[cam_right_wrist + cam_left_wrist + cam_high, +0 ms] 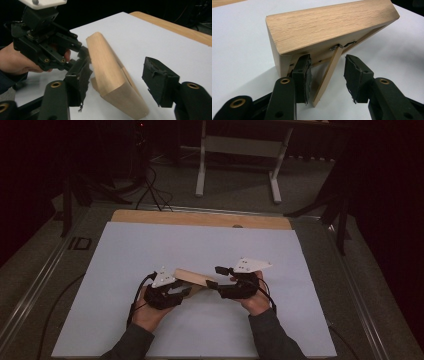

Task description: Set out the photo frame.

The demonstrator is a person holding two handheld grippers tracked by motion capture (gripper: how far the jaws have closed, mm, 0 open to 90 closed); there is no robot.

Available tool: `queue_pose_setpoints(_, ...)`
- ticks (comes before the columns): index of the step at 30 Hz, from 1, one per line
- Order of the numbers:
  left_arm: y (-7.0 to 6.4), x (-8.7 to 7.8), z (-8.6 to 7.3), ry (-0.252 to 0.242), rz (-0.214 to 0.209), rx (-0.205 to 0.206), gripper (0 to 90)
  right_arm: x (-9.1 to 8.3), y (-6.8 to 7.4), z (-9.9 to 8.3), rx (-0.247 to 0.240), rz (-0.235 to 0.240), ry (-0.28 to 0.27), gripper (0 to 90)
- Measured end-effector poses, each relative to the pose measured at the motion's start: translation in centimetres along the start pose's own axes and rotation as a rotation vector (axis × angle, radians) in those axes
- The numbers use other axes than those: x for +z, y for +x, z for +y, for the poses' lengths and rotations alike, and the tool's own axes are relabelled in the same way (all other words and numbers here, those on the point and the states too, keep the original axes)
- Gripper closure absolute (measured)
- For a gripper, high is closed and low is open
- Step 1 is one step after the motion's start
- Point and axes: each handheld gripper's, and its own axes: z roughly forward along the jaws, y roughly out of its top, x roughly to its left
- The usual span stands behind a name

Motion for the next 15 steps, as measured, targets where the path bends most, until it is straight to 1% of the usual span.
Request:
queue_pose_setpoints(2,0.0,-0.1,0.0,0.0,0.003,0.001,55.7,-0.1,-0.1,0.0,0.002,-0.005,-0.007,39.6)
queue_pose_setpoints(5,0.0,-0.2,0.0,-0.005,0.004,-0.005,54.8,-0.6,-0.5,0.1,0.018,-0.026,-0.027,44.0)
queue_pose_setpoints(6,0.1,-0.3,0.0,-0.007,-0.001,-0.011,54.9,-0.7,-0.6,0.1,0.025,-0.031,-0.032,45.2)
queue_pose_setpoints(8,0.1,-0.3,0.0,-0.006,-0.007,-0.016,56.3,-0.8,-0.7,0.1,0.027,-0.039,-0.032,46.2)
queue_pose_setpoints(9,0.2,-0.4,-0.1,-0.007,-0.011,-0.016,57.2,-0.9,-0.8,0.1,0.033,-0.058,-0.033,47.5)
queue_pose_setpoints(12,0.2,-0.4,-0.1,-0.01,-0.011,-0.015,58.4,-0.8,-0.9,0.0,0.038,-0.072,-0.032,48.6)
queue_pose_setpoints(13,0.2,-0.5,-0.1,-0.012,-0.016,-0.019,59.1,-0.8,-1.0,-0.1,0.038,-0.088,-0.027,50.9)
queue_pose_setpoints(14,0.2,-0.5,-0.1,-0.012,-0.016,-0.019,59.6,-0.8,-1.0,-0.1,0.038,-0.088,-0.027,50.9)
queue_pose_setpoints(15,0.3,-0.5,-0.1,-0.009,-0.019,-0.017,60.2,-0.6,-1.2,-0.2,0.04,-0.101,-0.019,52.0)
